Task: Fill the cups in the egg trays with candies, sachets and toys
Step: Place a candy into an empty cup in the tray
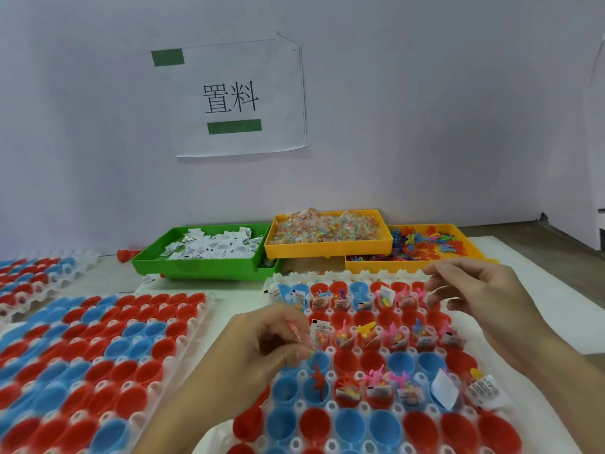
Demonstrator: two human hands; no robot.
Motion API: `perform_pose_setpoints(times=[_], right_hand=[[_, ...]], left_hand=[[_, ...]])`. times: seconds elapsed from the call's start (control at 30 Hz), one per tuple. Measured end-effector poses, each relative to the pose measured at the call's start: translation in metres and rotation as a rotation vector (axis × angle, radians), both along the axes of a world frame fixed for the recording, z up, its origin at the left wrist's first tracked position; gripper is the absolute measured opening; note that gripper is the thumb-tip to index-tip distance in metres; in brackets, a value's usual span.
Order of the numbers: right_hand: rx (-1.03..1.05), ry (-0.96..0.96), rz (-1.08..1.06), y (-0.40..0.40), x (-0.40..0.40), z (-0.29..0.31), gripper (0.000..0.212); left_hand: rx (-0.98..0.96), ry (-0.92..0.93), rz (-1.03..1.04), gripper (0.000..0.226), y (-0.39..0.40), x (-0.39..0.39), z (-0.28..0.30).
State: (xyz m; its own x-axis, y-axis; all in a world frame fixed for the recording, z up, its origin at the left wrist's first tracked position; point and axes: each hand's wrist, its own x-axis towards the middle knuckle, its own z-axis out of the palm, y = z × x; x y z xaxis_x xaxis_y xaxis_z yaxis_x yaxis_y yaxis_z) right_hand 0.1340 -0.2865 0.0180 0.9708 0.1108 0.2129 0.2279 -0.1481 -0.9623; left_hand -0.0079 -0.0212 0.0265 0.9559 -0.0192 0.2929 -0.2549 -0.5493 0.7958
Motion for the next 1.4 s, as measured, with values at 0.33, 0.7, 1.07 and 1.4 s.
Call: perform_pose_setpoints(times=[0.33,0.7,1.07,1.4], right_hand=[[-0.001,-0.014,0.001,-0.0006,-0.0007,0.0016,0.026],[-0.014,-0.028,-0.005,-0.0001,-0.0005,0.0016,0.026],[-0.022,-0.037,-0.011,-0.0007,-0.0002,0.0028,0.028],[-0.023,-0.037,-0.019,-0.0004,-0.0015,0.0036,0.026]], left_hand=[[0.074,0.076,-0.034,0.016,-0.0043,-0.002,0.0017],[0.133,0.12,-0.104,0.032,0.0028,-0.0023,0.003],[0.319,0.149,-0.121,0.037,-0.0021,0.0,-0.0028],[0.481,0.034,-0.163,0.019,-0.0048,0.0012,-0.0046]])
